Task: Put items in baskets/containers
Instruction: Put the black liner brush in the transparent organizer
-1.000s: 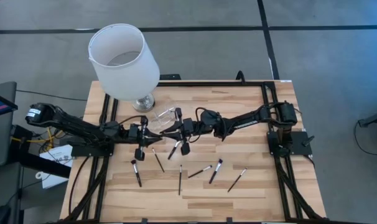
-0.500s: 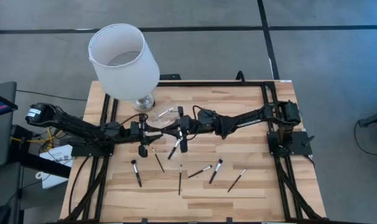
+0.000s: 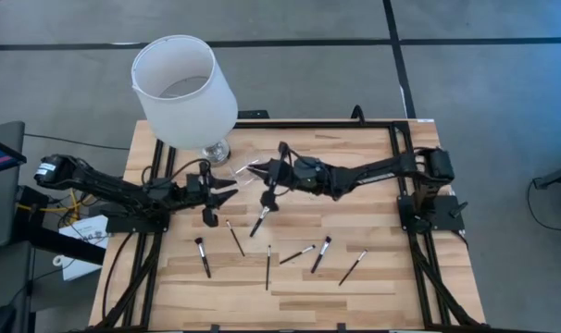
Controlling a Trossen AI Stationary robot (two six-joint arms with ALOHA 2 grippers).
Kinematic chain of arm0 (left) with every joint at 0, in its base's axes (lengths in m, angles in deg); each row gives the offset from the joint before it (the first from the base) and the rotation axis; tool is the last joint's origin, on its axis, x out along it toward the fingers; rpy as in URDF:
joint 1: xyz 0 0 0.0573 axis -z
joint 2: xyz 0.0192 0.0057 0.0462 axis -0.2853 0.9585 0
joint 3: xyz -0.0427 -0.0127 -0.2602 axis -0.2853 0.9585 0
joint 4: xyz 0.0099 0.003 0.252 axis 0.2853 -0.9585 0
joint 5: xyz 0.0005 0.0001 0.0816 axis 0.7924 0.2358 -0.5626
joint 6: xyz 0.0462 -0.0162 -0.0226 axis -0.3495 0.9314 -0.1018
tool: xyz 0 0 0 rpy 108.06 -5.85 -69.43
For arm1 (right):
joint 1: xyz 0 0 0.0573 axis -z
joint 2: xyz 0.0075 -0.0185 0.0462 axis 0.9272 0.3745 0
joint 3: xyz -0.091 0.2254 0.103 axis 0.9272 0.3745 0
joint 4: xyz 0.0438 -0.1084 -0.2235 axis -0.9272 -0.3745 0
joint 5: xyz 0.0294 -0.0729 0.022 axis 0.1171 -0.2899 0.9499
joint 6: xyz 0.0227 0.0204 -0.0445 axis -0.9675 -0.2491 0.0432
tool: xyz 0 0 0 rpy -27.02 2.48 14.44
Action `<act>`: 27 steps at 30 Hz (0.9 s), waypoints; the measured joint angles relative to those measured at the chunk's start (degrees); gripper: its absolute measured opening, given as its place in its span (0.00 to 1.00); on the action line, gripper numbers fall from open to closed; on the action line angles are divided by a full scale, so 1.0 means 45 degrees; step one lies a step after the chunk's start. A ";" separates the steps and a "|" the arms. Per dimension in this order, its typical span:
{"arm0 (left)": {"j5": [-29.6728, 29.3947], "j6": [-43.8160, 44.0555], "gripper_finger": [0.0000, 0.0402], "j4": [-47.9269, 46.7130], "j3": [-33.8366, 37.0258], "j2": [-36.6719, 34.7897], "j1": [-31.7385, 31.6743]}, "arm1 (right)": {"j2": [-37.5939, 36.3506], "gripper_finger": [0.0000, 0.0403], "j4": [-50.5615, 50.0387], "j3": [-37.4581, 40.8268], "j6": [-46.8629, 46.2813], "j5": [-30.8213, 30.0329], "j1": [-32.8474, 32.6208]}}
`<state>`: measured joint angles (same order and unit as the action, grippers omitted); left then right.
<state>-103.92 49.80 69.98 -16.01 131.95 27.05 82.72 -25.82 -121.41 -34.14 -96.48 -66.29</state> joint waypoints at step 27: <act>0.0239 0.0806 0.26 -0.1364 0.0005 0.0129 0.0005 | 0.3746 0.17 0.0400 -0.1826 0.0207 0.0872 0.1377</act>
<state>-102.85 53.43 63.84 -15.99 132.53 27.08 99.58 -24.02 -129.63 -33.21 -92.55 -60.09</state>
